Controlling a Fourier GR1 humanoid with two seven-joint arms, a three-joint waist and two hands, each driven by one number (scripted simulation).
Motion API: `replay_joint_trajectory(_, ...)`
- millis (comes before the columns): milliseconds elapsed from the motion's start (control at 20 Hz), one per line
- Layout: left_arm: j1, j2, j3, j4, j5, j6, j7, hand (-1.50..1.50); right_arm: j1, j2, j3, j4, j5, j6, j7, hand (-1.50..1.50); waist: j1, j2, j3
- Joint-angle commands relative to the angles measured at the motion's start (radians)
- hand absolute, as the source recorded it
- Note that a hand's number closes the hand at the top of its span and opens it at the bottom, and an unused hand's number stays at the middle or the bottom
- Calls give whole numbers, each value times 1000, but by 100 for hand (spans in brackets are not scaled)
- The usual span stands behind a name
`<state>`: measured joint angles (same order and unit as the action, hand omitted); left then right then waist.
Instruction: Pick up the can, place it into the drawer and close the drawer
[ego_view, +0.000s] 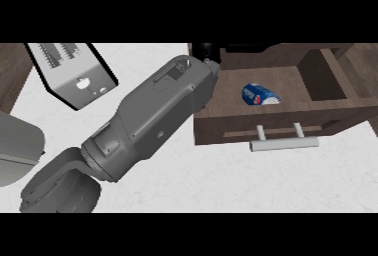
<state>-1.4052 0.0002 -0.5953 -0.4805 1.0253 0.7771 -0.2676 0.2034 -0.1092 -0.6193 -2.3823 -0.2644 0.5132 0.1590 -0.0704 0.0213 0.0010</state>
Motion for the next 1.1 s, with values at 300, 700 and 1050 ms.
replay_joint_trajectory(300, 2, 0, 4, -3, 30, -5, -37, -150, -98, 48, 272, -86, 500, -12, -58, -150, 44, -6, -1)
replay_joint_trajectory(700, 1, 0, -15, -44, 28, 55, 15, -150, -309, 21, 489, 142, 886, -148, -98, -150, 65, -14, -1)
replay_joint_trajectory(1050, 30, 42, 21, -54, -15, 3, 46, -150, -487, -41, 554, 491, 1089, -260, -197, -150, 100, -17, -1)
